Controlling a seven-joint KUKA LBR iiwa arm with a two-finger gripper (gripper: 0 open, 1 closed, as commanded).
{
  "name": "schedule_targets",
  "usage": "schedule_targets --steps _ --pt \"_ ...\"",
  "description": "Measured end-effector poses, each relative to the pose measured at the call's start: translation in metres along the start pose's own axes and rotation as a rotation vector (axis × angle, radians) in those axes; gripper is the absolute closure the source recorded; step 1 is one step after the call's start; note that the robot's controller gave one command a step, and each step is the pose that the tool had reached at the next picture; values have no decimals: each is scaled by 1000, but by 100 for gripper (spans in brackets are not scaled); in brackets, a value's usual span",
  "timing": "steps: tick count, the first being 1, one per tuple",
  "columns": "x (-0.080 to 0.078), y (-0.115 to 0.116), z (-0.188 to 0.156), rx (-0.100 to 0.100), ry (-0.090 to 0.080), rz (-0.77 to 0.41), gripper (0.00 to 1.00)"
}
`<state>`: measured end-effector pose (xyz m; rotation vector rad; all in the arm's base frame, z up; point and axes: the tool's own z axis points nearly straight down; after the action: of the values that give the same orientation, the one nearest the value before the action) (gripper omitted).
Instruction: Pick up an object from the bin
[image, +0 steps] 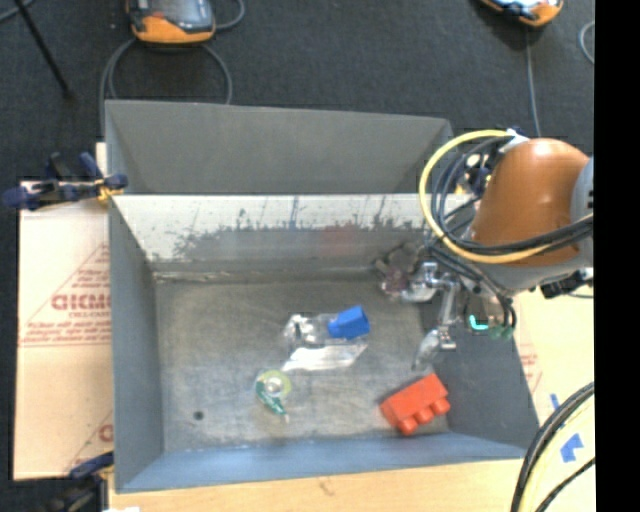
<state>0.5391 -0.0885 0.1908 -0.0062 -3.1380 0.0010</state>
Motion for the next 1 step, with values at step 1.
schedule_targets --steps 1 --pt "49 19 92 -2 3 -130 0"
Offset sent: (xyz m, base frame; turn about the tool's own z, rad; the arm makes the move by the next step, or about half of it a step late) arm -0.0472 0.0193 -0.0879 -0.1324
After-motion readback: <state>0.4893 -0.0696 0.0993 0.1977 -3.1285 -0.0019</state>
